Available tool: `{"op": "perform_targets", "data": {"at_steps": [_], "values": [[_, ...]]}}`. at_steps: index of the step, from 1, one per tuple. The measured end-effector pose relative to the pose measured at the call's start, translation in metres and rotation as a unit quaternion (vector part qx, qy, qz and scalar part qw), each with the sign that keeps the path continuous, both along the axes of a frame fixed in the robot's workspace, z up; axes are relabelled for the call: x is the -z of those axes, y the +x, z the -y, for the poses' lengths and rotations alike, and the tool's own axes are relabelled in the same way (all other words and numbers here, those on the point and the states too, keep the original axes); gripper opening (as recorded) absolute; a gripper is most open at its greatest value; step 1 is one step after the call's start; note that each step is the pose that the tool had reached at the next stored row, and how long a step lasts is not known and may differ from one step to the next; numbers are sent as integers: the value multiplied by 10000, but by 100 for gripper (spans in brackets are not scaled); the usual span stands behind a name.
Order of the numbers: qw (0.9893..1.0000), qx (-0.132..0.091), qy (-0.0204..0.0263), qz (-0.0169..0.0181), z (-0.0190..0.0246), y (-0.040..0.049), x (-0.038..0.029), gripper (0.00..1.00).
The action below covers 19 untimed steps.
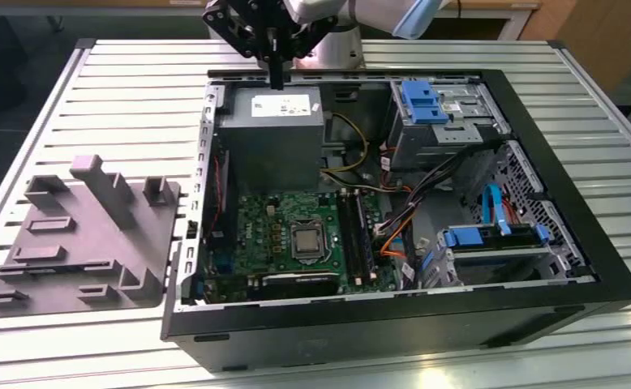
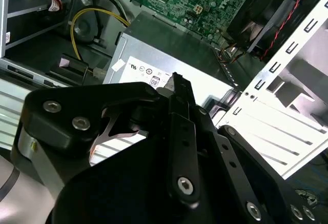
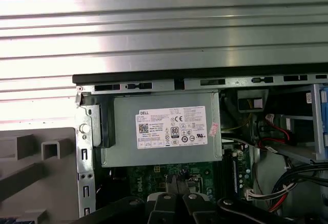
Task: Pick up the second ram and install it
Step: 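Reach for the second ram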
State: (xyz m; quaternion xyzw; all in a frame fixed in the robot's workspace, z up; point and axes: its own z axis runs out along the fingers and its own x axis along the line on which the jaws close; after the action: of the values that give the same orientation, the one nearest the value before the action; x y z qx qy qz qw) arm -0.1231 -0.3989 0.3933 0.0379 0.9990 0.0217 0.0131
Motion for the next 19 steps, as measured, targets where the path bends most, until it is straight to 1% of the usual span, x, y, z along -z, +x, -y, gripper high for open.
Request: {"op": "perform_targets", "data": {"at_steps": [19], "values": [[10000,0,0,0,0,-115,0,11]]}}
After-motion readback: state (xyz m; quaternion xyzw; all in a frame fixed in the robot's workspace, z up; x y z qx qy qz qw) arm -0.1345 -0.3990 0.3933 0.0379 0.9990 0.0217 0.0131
